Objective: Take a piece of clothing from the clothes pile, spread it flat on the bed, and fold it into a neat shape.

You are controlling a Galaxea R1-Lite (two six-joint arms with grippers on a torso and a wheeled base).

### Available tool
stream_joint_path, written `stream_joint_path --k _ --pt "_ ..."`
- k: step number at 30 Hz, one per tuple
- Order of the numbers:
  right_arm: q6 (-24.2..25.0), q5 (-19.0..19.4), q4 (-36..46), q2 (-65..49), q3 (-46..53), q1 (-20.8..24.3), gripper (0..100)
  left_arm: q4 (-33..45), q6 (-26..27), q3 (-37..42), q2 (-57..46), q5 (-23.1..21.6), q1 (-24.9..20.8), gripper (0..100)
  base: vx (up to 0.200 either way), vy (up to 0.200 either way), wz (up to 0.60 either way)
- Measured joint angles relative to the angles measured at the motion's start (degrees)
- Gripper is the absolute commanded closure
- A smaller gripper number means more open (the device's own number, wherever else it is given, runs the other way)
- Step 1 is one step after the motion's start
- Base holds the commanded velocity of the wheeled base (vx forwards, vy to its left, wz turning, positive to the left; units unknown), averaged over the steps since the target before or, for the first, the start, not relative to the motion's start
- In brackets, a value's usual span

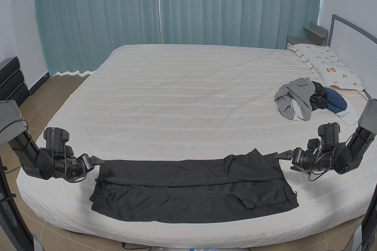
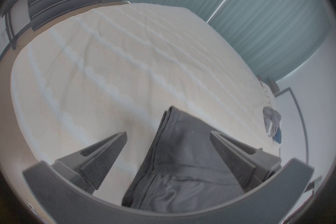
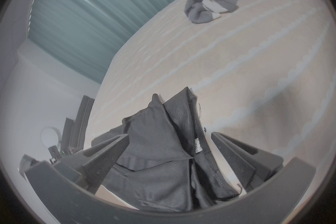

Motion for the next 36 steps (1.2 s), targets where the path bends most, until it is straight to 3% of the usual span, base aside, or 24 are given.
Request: stream_joint_path --k 10,16,17,29,36 --pt "8.9 0.2 -0.1 2.1 -2.4 -0.2 0 -0.1 -10.6 -8.6 6.4 0.0 -0.7 0 0.000 0.000 0.00" --pt "11.0 0.4 -0.5 3.3 -4.0 -1.1 0 -0.2 -11.5 -11.1 9.1 0.0 -1.8 0 0.000 0.000 0.00" --pt "11.1 0.4 -0.5 3.5 -4.1 -1.2 0 -0.2 -11.5 -11.2 9.4 0.0 -2.1 100 0.000 0.000 0.00" --pt "11.4 -0.2 -0.4 5.8 -6.6 -1.0 0 -3.2 -11.4 -11.7 11.6 1.4 -3.6 100 0.000 0.000 0.00" --pt "11.7 -1.7 -0.3 8.1 -8.7 -0.8 0 -4.4 -13.1 -11.0 11.8 4.7 -3.1 100 0.000 0.000 0.00"
